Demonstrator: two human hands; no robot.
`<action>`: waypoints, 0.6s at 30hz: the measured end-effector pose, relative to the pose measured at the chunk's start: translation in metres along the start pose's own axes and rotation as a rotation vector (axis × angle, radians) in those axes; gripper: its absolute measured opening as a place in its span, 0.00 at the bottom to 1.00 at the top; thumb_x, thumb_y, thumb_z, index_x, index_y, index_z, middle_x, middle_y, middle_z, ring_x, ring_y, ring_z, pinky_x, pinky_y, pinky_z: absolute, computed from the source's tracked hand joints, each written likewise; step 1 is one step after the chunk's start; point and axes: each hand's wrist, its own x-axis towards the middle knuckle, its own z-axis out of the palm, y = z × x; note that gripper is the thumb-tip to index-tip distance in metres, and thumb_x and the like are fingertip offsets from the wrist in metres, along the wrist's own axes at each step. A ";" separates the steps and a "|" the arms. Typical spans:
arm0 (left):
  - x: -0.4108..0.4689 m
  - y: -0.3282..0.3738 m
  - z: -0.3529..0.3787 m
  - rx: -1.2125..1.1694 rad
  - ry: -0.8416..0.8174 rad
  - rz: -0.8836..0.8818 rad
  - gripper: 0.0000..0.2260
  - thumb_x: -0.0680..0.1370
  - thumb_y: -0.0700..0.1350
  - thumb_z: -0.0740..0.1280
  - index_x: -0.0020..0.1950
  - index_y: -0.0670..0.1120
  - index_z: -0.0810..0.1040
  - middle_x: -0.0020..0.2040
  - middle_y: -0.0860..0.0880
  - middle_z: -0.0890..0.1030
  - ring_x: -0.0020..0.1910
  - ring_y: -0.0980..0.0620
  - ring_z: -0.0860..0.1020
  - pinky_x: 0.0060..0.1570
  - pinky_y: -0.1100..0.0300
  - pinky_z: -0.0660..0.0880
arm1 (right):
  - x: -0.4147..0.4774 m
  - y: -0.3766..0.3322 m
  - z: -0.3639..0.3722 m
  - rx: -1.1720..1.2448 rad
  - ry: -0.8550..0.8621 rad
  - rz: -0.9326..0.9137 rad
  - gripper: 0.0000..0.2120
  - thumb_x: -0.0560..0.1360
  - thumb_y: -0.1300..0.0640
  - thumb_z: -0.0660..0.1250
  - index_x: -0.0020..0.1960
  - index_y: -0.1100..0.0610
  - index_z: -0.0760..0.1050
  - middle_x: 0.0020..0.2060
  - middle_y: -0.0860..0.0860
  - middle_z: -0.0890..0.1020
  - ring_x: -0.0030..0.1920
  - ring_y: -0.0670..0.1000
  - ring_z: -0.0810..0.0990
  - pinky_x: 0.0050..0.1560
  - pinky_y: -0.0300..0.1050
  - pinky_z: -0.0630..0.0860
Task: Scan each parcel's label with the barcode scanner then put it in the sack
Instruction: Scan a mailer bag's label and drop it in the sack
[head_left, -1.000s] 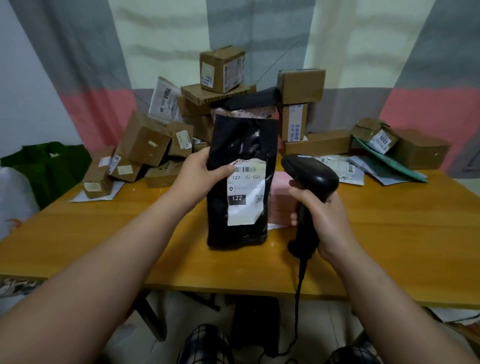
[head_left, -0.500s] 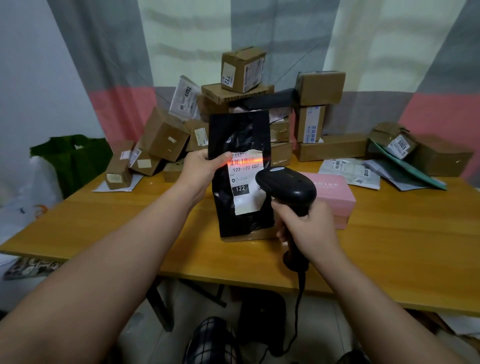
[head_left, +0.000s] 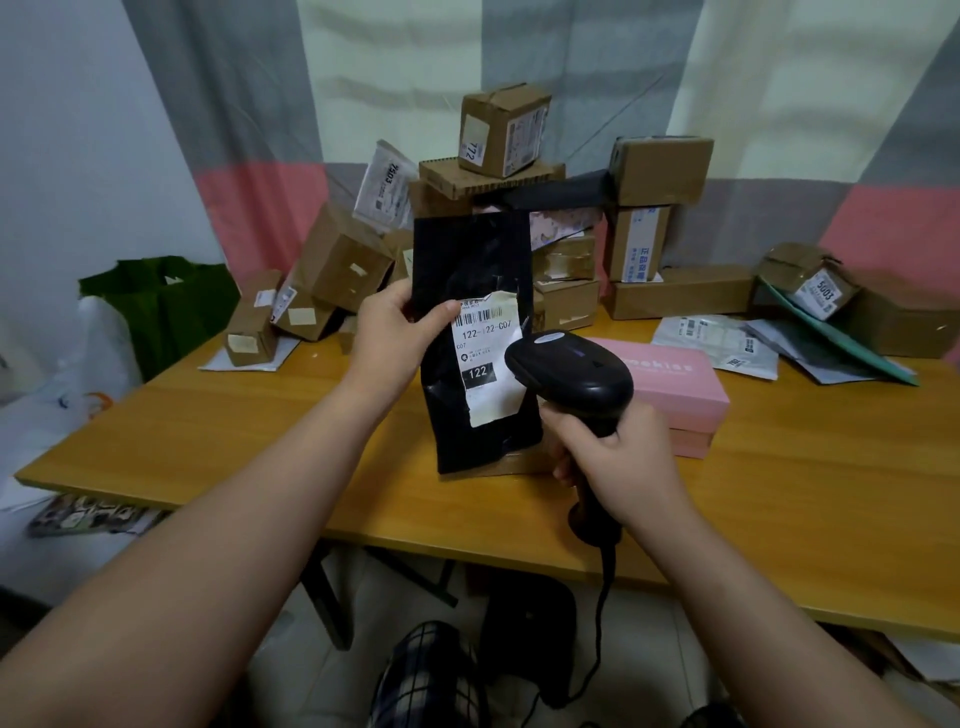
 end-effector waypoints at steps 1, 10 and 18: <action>-0.005 0.001 -0.007 0.106 0.032 0.082 0.10 0.74 0.48 0.72 0.53 0.46 0.81 0.48 0.49 0.83 0.49 0.51 0.81 0.49 0.51 0.79 | 0.000 -0.003 0.003 0.009 -0.022 -0.009 0.06 0.74 0.56 0.71 0.40 0.56 0.78 0.26 0.56 0.80 0.27 0.52 0.81 0.34 0.51 0.79; -0.088 0.026 -0.134 0.741 0.271 0.343 0.06 0.73 0.35 0.68 0.49 0.38 0.76 0.41 0.49 0.72 0.41 0.63 0.64 0.37 0.69 0.62 | -0.022 -0.058 0.092 0.231 -0.412 -0.024 0.07 0.73 0.56 0.71 0.46 0.59 0.77 0.32 0.55 0.81 0.29 0.49 0.81 0.33 0.42 0.78; -0.233 -0.010 -0.274 0.901 0.419 -0.144 0.05 0.75 0.38 0.68 0.50 0.43 0.78 0.39 0.52 0.75 0.40 0.49 0.75 0.34 0.62 0.64 | -0.096 -0.064 0.235 0.290 -0.867 0.073 0.08 0.75 0.55 0.71 0.45 0.60 0.78 0.30 0.55 0.81 0.30 0.52 0.80 0.34 0.46 0.78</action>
